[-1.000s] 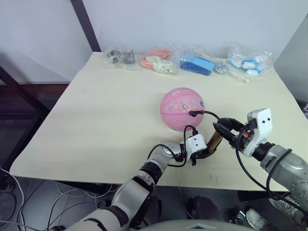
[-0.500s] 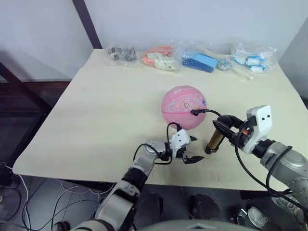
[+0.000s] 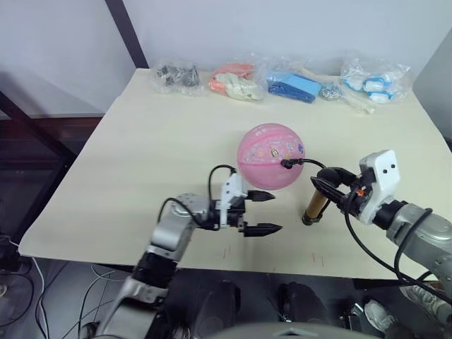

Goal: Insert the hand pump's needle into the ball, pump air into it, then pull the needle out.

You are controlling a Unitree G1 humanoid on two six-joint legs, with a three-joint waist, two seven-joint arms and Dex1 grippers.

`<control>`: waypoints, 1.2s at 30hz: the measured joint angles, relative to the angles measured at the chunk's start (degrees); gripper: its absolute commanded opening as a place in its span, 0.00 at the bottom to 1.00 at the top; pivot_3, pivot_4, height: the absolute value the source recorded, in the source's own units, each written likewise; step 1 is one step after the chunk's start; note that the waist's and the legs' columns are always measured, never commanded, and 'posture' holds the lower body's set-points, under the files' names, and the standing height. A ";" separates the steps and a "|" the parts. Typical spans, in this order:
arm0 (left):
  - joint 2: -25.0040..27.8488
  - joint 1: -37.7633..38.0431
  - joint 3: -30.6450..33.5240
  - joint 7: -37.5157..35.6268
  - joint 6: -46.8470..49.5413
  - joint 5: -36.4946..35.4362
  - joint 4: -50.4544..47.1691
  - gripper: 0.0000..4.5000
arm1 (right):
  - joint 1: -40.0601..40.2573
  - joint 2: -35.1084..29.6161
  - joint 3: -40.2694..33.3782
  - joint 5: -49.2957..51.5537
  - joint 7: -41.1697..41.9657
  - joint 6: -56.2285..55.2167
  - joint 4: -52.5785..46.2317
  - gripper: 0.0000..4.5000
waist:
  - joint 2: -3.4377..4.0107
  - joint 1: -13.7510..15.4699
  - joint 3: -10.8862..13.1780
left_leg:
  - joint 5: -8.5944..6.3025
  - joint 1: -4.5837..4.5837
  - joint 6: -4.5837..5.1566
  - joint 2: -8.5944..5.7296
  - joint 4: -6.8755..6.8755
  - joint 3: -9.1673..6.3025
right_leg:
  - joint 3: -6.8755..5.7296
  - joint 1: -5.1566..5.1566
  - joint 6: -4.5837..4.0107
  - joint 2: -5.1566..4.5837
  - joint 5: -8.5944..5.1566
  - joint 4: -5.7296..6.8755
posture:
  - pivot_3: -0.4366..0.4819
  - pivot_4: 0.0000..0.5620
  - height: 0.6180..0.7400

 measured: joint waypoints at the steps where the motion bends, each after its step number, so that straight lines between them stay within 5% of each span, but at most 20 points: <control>1: 1.34 0.53 1.42 -0.30 0.99 -1.38 -1.18 0.99 | -0.27 -0.56 -0.15 0.17 0.49 0.39 -0.01 0.46 | 0.04 0.11 0.06 | 0.03 -0.07 -0.06 -0.05 0.01 -0.07 | -0.04 -0.01 0.00 -0.04 0.00 0.00 | 0.48 0.27 1.00; 11: 9.22 3.47 11.83 -2.53 8.09 -14.78 -7.95 0.99 | -7.40 -7.85 -2.44 5.86 2.12 8.36 -0.68 0.46 | 0.23 0.16 0.85 | 0.33 -0.91 -0.55 -0.34 0.03 -0.16 | -0.09 -0.76 0.32 -0.30 0.23 0.07 | 0.48 0.27 1.00; 17: 12.42 4.19 14.19 -2.98 9.99 -17.83 -8.05 0.99 | -20.23 -17.91 -0.76 10.04 2.52 18.78 0.31 0.46 | 0.35 -0.30 1.44 | 0.45 -1.20 -0.74 -0.53 -0.01 0.01 | 0.00 -1.13 0.45 -0.51 0.31 0.10 | 0.48 0.27 1.00; 25: 14.17 4.47 15.12 -2.89 10.96 -19.54 -8.43 0.99 | -39.39 -22.19 11.37 12.46 9.97 28.33 0.24 0.46 | 0.36 -1.27 1.53 | 0.65 -1.86 -1.08 -0.55 0.09 -0.04 | -0.06 -1.73 0.59 -0.55 0.41 0.14 | 0.48 0.27 1.00; 36: 15.34 6.04 15.62 -1.50 10.98 -19.99 -10.29 0.99 | -45.26 -18.78 33.42 -2.28 17.52 30.34 -1.01 0.46 | 0.34 -1.58 1.54 | 0.77 -1.88 -1.27 -0.68 0.21 0.04 | 0.03 -1.74 0.80 -0.67 0.55 0.21 | 0.48 0.27 1.00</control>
